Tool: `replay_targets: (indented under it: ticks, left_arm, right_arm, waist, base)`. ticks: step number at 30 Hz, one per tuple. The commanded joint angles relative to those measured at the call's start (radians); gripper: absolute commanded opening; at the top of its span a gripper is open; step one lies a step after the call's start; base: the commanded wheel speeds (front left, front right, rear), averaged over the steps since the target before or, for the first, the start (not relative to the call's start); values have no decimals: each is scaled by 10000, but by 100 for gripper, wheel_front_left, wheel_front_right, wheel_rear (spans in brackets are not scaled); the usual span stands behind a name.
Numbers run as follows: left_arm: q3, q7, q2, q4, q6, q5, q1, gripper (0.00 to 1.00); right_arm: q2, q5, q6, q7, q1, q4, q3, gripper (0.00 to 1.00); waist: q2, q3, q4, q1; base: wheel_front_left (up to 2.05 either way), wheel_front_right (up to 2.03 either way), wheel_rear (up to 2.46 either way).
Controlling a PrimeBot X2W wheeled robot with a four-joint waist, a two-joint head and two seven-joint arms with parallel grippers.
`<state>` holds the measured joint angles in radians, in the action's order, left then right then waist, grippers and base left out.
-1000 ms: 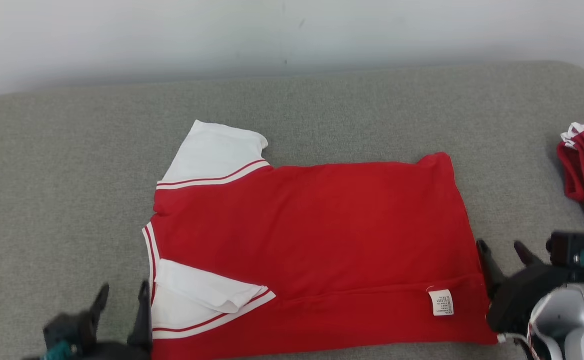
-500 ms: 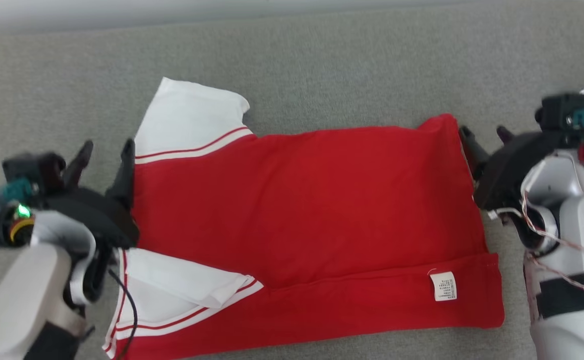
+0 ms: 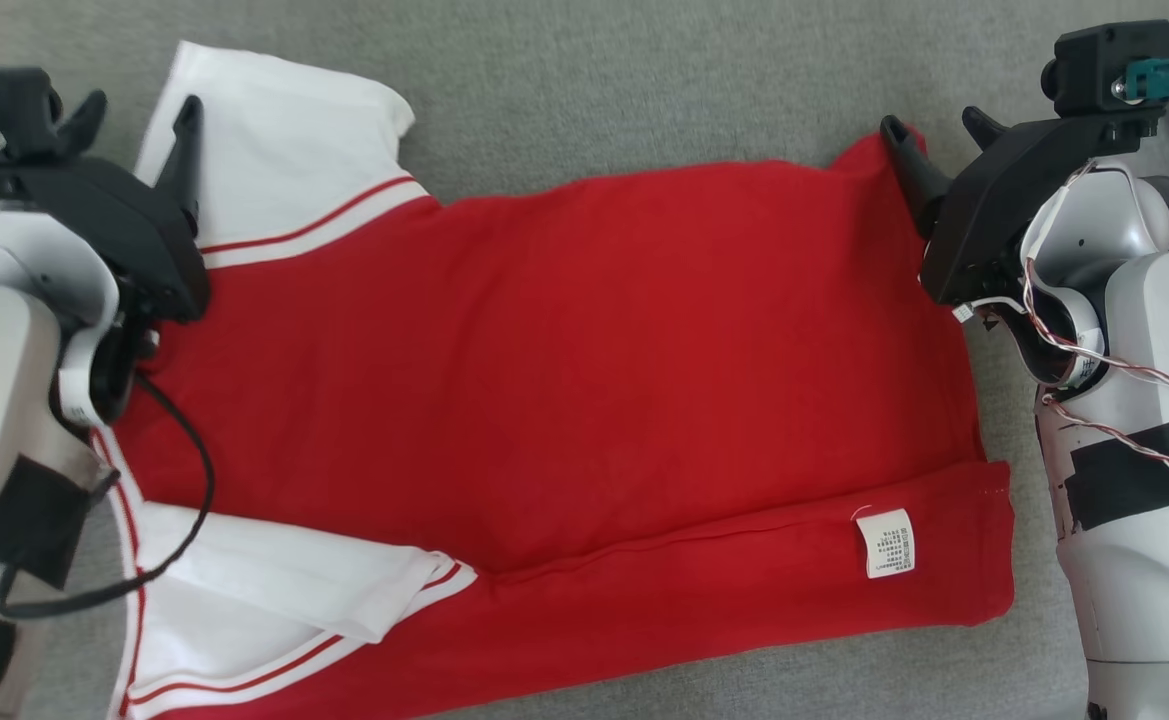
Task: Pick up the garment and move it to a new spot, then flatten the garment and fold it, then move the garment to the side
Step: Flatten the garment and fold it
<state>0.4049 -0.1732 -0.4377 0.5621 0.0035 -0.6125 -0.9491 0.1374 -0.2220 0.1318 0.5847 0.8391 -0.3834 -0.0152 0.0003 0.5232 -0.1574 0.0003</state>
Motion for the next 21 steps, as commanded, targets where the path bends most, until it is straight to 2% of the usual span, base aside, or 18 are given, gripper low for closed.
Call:
replay_targets:
  ticks: [1, 5, 12, 21]
  left_arm:
    - [15, -42, -50, 131, -30, 57, -252, 100]
    - [120, -125, -5, 478, 122, 225, -572, 100]
    - [341, -610, 111, 1072, 44, 187, -873, 100]
    - [967, -2319, 447, 1183, -306, -131, -670, 100]
  right_arm:
    - [74, -68, -28, -82, 109, -14, -73, 100]
    - [175, -138, -28, -165, 195, -12, -245, 100]
    - [237, -287, -28, -216, 349, 38, -622, 100]
    - [350, -273, -28, -195, 280, 268, -700, 100]
  waist:
    - [-3, 414, -291, -3]
    - [-3, 537, -291, -3]
    - [-3, 622, -376, -3]
    - [-3, 670, -303, -3]
  base:
    - [0, 0, 0]
    - [0, 0, 0]
    - [0, 0, 0]
    - [0, 0, 0]
